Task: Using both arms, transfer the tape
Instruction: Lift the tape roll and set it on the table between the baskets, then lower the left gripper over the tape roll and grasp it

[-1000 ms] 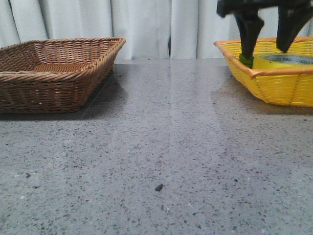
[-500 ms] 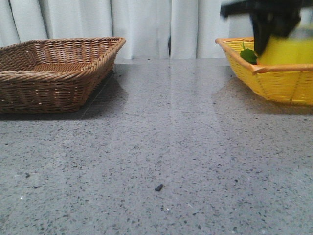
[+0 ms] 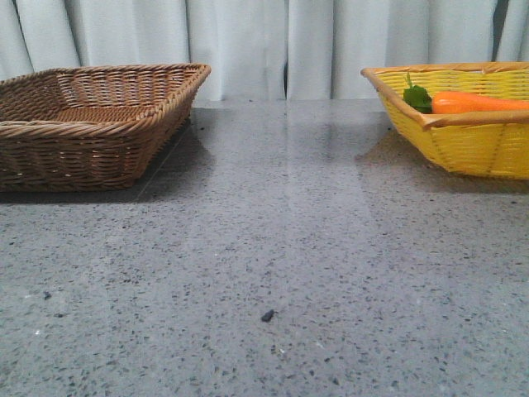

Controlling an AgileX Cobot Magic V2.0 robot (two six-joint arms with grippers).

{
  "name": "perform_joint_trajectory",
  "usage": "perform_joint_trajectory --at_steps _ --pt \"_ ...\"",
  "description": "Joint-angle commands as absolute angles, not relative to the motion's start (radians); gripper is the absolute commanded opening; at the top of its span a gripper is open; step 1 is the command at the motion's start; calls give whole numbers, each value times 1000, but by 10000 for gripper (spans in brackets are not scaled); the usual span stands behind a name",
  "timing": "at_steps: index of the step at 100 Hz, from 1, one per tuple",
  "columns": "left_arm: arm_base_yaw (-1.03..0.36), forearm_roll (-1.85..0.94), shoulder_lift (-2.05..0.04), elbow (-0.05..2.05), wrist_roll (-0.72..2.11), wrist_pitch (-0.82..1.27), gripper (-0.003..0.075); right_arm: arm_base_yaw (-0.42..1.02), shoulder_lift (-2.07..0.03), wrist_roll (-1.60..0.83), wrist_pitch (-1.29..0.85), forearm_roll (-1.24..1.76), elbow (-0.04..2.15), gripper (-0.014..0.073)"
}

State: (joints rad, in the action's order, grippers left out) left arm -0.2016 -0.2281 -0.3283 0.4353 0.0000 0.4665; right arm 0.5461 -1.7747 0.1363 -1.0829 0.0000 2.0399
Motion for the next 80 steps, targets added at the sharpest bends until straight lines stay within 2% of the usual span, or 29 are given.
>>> perform_joint_trajectory --at_steps 1,13,20,30,37,44,50,60,67,72,80 --pt "-207 -247 -342 470 0 387 427 567 -1821 121 -1060 -69 2035 -67" --pt "-218 -247 -342 470 0 389 427 570 -1915 122 -1111 -77 2024 -62" --pt "-227 -251 -342 470 0 420 427 570 -1946 122 -1141 -77 2024 -22" --pt "-234 -251 -342 470 0 480 427 570 -1952 122 -1172 -77 2024 132" --pt "-247 -251 -342 470 0 498 427 570 -1935 122 -1184 -53 2033 302" --pt "-269 -251 -344 488 0 498 427 570 -1899 122 -1189 -31 2042 437" --pt "-293 -251 -357 517 31 498 426 570 -1847 121 -1202 -27 2044 482" --pt "-339 -251 -407 596 69 498 398 571 -1730 116 -1227 -25 2044 410" --pt "-374 -251 -471 655 76 494 357 571 -1631 96 -1240 -16 2044 280" --pt "-401 -251 -529 700 77 492 334 571 -1557 89 -1249 -7 2044 152" --pt "-455 -251 -643 774 82 492 326 575 -1432 79 -1253 0 2025 -27"
